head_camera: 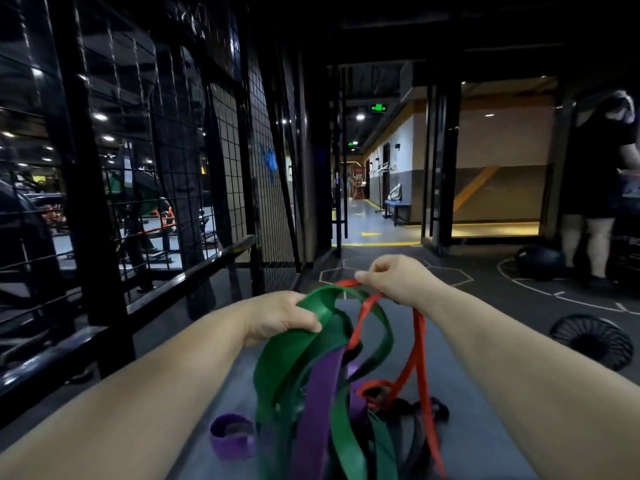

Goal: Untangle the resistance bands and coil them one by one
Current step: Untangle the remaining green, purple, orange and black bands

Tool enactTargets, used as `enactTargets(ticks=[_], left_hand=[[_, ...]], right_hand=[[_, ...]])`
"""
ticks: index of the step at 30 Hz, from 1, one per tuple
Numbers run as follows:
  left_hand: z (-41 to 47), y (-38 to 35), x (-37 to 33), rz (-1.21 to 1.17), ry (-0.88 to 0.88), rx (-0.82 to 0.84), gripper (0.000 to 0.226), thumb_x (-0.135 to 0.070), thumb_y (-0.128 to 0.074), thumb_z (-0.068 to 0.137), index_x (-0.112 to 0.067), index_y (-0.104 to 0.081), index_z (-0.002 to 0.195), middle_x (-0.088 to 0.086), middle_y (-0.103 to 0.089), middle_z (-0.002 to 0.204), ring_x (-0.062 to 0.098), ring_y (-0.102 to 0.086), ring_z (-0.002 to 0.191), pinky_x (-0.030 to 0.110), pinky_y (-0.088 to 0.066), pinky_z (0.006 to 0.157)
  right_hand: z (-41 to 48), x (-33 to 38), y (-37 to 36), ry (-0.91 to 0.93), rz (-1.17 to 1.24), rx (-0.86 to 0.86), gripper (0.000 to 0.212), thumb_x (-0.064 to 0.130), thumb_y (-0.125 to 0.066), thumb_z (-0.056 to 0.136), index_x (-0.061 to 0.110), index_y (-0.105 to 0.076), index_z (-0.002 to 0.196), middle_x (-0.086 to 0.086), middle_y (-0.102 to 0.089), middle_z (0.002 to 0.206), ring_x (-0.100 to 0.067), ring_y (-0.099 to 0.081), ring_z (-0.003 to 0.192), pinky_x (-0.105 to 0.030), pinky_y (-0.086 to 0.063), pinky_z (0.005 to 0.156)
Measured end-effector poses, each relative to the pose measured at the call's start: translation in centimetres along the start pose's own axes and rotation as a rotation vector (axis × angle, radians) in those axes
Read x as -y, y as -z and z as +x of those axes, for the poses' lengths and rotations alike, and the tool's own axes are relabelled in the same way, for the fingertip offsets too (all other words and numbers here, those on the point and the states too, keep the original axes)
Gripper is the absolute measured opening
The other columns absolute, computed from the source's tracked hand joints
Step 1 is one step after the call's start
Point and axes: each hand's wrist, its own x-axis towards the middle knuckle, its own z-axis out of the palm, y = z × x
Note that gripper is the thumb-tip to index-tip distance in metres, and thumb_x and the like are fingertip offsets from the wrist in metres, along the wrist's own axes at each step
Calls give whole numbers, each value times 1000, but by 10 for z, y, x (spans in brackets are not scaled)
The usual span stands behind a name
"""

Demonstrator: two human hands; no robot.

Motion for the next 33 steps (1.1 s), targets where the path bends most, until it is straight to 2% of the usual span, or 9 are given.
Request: enactTargets(ticks=[3, 9, 16, 19, 21, 24, 26, 28, 33], left_hand=[[-12, 11, 1, 23, -54, 67, 50, -26, -72, 58, -2, -65, 101, 14, -69, 96, 27, -66, 86, 37, -53, 85], [-27, 20, 3, -49, -101, 164, 35, -14, -73, 57, -3, -70, 91, 10, -71, 88, 21, -67, 78, 30, -55, 76], [-30, 36, 34, -455, -125, 23, 55, -14, -86, 30, -3, -77, 84, 18, -72, 84, 27, -71, 70, 33, -60, 64], [-28, 34, 46, -518, -77, -7, 62, -15, -87, 23, -2, -77, 83, 18, -71, 82, 27, -70, 67, 34, -60, 64], [-26, 32, 50, -549, -73, -1, 60, -14, -86, 24, -2, -77, 82, 17, -72, 81, 26, -70, 66, 33, -60, 63], [-25, 26, 52, -628, -113, 39, 64, -18, -90, 26, -1, -76, 86, 18, -71, 83, 27, -70, 68, 35, -60, 66], [-26, 22, 50, -679, -150, 97, 59, -16, -89, 35, 1, -74, 89, 19, -71, 83, 29, -70, 69, 37, -59, 66], [-27, 17, 47, -704, -177, 158, 50, -15, -86, 43, 2, -73, 88, 17, -71, 80, 28, -69, 68, 37, -58, 65], [-27, 27, 55, -703, -133, 163, 45, -15, -77, 55, 1, -73, 97, 17, -72, 90, 29, -70, 80, 40, -58, 79]], right_hand=[[-6, -19, -20, -23, 43, 52, 38, 41, -59, 94, 18, -51, 65, 5, -52, 47, -16, -46, 42, -23, -38, 47], [-18, -43, -64, -99, 37, 47, 25, 27, -52, 97, 16, -51, 74, 1, -61, 61, -10, -52, 38, -16, -37, 38], [-31, -68, -103, -159, 144, 84, 37, 45, -57, 95, 10, -57, 83, -15, -69, 83, -27, -64, 71, -32, -52, 64], [-44, -54, -106, -69, 489, 106, 21, 48, -54, 95, 33, -56, 110, 4, -67, 106, -9, -57, 65, -30, -51, 62], [-51, -42, -108, 4, 973, 240, 64, 63, -63, 79, 41, -40, 135, 7, -59, 130, 0, -54, 57, -17, -44, 55], [-44, -35, -123, 204, 1069, 407, 107, 43, -92, 54, 32, -35, 143, -2, -57, 138, -14, -64, 112, -32, -52, 95], [-41, -28, -131, 215, 973, 378, 95, 14, -88, 58, 35, -40, 137, -1, -64, 128, -17, -61, 117, -37, -50, 100], [-37, -19, -137, 179, 1002, 370, 81, -2, -79, 63, 25, -45, 132, 0, -70, 109, -14, -68, 101, -29, -55, 83], [-30, -10, -141, 112, 983, 206, 37, -3, -80, 67, 5, -66, 101, -2, -74, 82, -16, -69, 75, -30, -56, 69]])
